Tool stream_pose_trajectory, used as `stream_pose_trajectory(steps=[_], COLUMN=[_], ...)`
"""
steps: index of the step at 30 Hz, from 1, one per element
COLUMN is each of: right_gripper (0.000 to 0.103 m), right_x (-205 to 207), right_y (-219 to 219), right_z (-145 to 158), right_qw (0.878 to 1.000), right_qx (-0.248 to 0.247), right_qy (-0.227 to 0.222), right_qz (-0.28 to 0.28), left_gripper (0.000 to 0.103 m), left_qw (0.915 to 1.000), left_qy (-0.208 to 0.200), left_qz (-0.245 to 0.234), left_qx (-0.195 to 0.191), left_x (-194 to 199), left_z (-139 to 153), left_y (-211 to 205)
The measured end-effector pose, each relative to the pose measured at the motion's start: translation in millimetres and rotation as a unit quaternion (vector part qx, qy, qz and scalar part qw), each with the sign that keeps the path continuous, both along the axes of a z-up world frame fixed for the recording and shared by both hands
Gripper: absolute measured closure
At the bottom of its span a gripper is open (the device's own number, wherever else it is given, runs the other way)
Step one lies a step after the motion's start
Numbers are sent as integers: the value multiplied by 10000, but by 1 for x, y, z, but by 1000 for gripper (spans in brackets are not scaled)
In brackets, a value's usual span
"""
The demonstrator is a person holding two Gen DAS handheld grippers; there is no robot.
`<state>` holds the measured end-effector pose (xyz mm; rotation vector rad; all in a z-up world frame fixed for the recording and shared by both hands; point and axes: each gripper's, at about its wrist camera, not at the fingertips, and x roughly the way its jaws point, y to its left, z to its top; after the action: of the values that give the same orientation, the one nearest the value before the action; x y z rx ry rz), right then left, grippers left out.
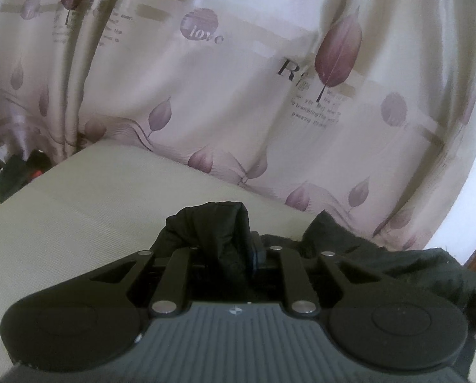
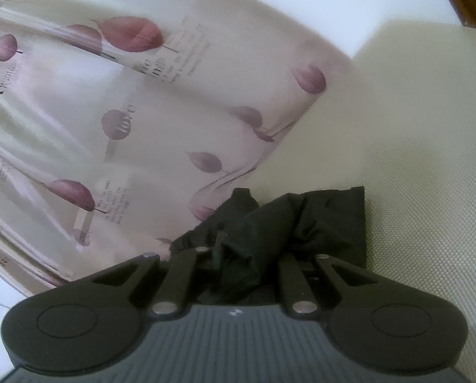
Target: Fold large clothes
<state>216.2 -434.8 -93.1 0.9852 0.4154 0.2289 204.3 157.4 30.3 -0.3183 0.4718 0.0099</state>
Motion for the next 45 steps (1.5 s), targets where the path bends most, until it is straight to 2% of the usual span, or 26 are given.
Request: stream_pose_trajectory(steps=[16, 28, 37, 40, 43, 45], right_gripper=[92, 92, 93, 92, 87, 82], right_x=[32, 48, 56, 57, 55, 50], right_y=[1, 4, 5, 3, 0, -4], right_z=[-32, -50, -58, -60, -64, -67], right_qw=[9992, 9982, 9975, 9971, 9968, 9966], right_qx=[34, 37, 48, 167, 425, 648], right_qy=[400, 603, 709, 733, 672, 517], right_qz=[18, 48, 59, 62, 38, -15], left_gripper=[78, 77, 72, 68, 59, 48], left_qw=[9991, 9977, 9973, 9975, 9979, 9981], left_qy=[363, 542, 687, 684, 631, 560], left_qz=[67, 106, 105, 97, 90, 99], left_qx=[221, 386, 232, 123, -64, -240], left_x=[31, 46, 56, 55, 52, 49], left_z=[-31, -44, -53, -53, -50, -46], left_y=[-4, -10, -9, -7, -3, 0])
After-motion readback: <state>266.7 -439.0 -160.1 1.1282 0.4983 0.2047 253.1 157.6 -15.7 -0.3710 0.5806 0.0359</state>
